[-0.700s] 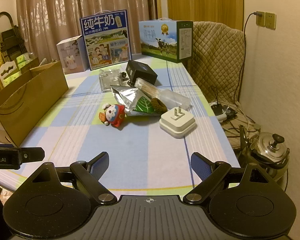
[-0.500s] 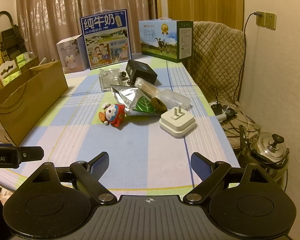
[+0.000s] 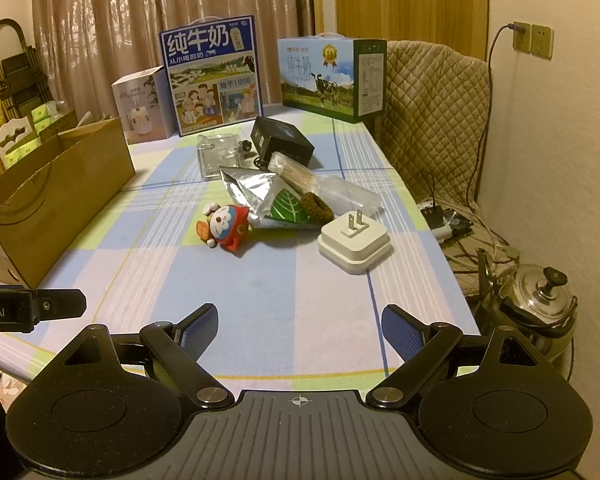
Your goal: Organize objects
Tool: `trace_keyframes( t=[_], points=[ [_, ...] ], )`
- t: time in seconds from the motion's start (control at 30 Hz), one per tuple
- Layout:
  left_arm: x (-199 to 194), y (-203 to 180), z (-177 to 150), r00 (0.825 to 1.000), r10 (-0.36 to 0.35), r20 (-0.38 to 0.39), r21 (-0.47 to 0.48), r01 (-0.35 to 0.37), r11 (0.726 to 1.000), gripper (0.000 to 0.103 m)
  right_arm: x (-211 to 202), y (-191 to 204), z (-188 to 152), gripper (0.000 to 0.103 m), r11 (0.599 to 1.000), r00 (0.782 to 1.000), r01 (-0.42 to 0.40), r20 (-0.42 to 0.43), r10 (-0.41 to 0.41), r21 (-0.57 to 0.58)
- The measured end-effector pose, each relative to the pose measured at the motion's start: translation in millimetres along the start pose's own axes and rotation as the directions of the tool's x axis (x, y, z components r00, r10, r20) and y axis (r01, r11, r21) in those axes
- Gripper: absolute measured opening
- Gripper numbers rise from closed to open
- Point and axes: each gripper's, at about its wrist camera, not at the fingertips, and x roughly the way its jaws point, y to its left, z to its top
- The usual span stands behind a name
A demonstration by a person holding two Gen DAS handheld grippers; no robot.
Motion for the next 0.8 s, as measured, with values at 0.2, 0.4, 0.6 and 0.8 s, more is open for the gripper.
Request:
trace_keyframes(
  t=[0.2,0.4,0.6,0.8],
  points=[
    [0.4,-0.4,-0.3,1.0,0.001,0.0,-0.001,-0.001,1.0,0.102,-0.6,-0.3,1.3,0.087,1.0,1.0,-0.001,-0.003,0.001,-0.002],
    [1.6,-2.5,-1.6,1.0,0.0,-0.003,-0.001,0.0,1.0,0.102,-0.4,-0.4,1.4,0.087,1.0,1.0,-0.001,-0.005,0.001,-0.004],
    [2.1,-3.5,-2.2,1.0,0.0,-0.004,-0.003,0.0,1.0,0.102,-0.3,-0.5,1.2,0.087,1.0,1.0,-0.002,-0.007,0.002,-0.004],
    [2.3,-4.0,-2.5,1.0,0.0,-0.005,-0.004,0.0,1.0,0.102,-0.8,-0.4,1.7,0.087,1.0,1.0,-0.003,-0.007,0.003,-0.005]
  ],
)
